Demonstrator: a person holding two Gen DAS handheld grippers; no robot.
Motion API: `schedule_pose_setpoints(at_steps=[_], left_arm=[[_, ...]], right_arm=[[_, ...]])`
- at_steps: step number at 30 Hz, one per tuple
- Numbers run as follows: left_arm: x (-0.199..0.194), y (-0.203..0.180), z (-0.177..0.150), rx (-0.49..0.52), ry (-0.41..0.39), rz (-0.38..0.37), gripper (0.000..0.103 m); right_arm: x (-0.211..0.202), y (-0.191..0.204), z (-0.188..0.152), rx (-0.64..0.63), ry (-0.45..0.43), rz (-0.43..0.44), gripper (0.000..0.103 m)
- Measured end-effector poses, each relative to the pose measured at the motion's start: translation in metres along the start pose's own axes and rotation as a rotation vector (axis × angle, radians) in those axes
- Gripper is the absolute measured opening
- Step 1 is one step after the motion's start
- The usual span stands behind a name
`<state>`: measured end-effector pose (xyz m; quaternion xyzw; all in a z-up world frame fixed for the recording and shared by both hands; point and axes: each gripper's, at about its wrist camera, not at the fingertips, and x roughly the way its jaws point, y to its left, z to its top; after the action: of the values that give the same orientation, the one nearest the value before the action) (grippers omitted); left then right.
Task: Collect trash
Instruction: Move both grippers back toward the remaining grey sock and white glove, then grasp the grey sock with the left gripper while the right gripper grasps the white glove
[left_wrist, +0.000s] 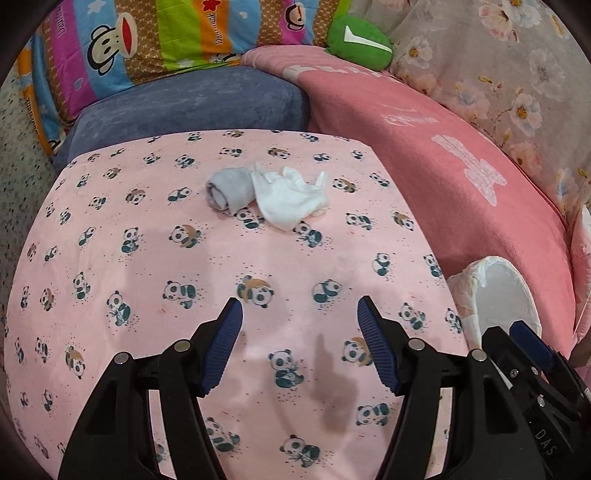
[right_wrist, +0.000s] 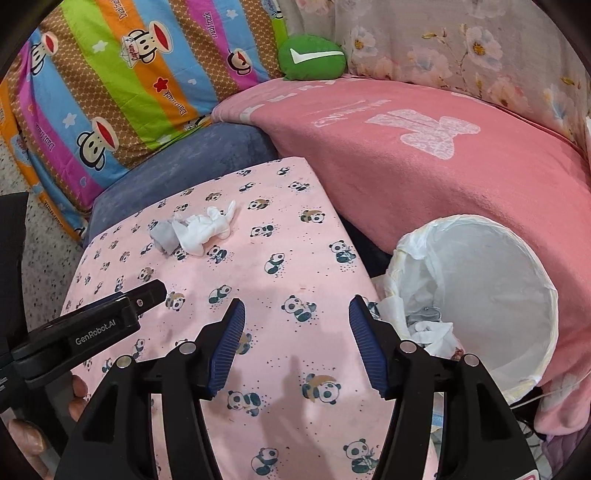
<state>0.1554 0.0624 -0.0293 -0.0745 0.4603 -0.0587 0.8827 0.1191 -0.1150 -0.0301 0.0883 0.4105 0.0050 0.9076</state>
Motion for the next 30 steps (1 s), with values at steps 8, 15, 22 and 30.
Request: schedule_pose_setpoints(at_steps=[8,15,22,30], left_arm=[[0.014,0.051,0.021,-0.056,-0.013,0.076,0.069],[0.036,0.077,0.053,-0.079,-0.017,0.091,0.07],[0.07,0.075,0.081,-0.052,0.001,0.078,0.07],[0.106,0.074,0.097,-0.042,0.036,0.052,0.07]], right_arm=[[0.037,0.037,0.014,-0.042,0.04,0.046,0.059],[0.081,0.069,0.038,-0.046,0.065,0.104,0.059],[0.124,0.09,0.069,-0.039,0.076,0.118,0.059],[0.176,0.096,0.088,-0.035,0.122,0.109,0.059]])
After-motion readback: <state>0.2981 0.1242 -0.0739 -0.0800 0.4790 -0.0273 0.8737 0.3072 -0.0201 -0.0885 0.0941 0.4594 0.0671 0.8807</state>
